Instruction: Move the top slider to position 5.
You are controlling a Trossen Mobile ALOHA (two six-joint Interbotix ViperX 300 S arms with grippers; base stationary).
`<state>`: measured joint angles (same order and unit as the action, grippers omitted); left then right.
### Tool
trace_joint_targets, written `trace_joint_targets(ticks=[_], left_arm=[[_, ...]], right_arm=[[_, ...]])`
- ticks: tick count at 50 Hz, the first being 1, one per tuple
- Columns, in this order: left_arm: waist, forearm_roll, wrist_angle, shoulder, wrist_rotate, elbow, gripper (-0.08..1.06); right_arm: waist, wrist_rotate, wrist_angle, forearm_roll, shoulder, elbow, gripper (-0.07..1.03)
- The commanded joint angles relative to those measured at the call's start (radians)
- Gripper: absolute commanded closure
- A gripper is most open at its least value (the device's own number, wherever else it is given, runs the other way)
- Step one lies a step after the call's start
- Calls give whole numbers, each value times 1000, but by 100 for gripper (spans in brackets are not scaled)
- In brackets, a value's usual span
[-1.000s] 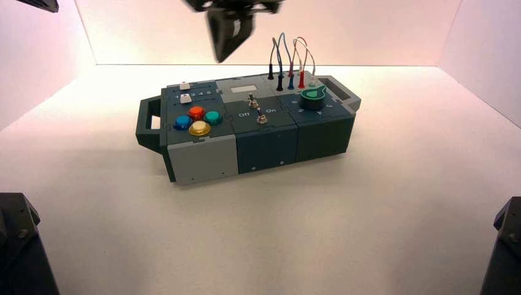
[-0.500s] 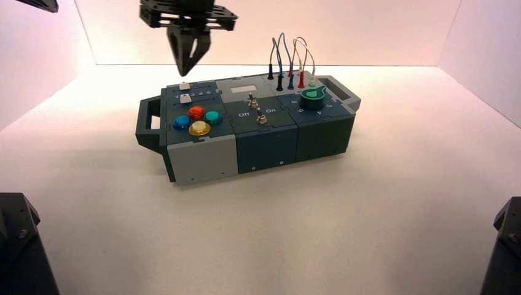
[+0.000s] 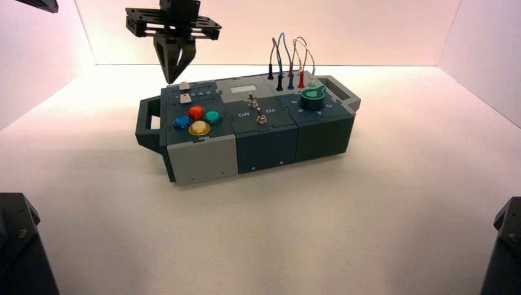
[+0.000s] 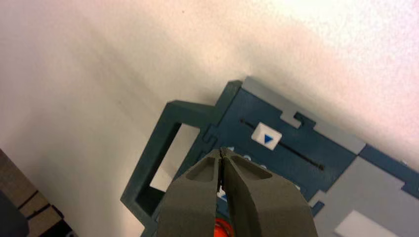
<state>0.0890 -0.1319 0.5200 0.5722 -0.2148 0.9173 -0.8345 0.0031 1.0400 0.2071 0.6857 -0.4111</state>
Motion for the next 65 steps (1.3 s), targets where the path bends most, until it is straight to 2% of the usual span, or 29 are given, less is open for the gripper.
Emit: trace_joint_targets(ticks=[1,15,65], left_arm=[[5,-2,-5,8,2,-35,101],[2,-2,-5,9,2,-35,101],[0,-2,-5,6,2,-38,101]], right_arm=[[0,-3,2,5,-17,-54,98],[17,-2,29,3,14,-89,98],[71,-2,41,2,48,-112,98]])
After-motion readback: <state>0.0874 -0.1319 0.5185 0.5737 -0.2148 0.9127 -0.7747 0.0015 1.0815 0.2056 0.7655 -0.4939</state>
